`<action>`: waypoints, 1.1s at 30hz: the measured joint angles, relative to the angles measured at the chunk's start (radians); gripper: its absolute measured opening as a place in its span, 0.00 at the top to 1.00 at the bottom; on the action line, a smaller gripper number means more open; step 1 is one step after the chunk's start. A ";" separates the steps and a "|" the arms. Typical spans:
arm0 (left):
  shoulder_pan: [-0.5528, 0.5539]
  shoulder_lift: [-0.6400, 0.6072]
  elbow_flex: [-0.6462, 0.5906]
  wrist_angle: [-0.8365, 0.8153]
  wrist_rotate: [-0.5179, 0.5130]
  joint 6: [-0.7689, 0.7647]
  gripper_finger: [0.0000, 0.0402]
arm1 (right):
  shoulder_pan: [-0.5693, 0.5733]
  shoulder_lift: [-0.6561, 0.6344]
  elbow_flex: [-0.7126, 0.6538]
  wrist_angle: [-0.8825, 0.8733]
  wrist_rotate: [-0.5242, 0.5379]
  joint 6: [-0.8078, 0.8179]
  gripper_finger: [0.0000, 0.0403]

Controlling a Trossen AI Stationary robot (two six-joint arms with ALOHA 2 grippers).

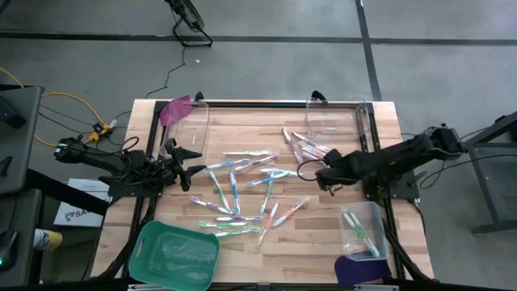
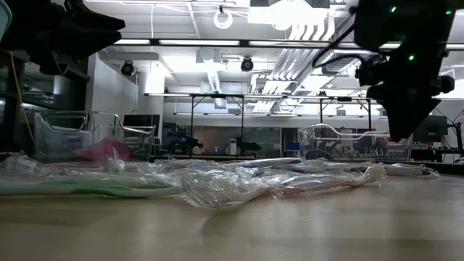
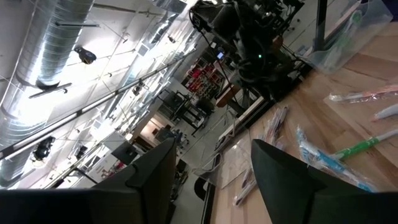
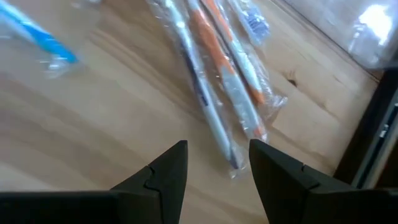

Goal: Pick & Place Toothbrushes
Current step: Put the purple toothbrush into the right transparent bin

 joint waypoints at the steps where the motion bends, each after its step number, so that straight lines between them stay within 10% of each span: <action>1: 0.000 0.000 0.000 -0.002 0.000 0.000 0.50 | -0.011 0.017 0.000 0.000 -0.001 -0.004 0.59; 33: 0.000 0.000 0.000 -0.016 0.000 0.000 0.50 | -0.183 0.192 0.000 0.217 -0.063 -0.206 0.59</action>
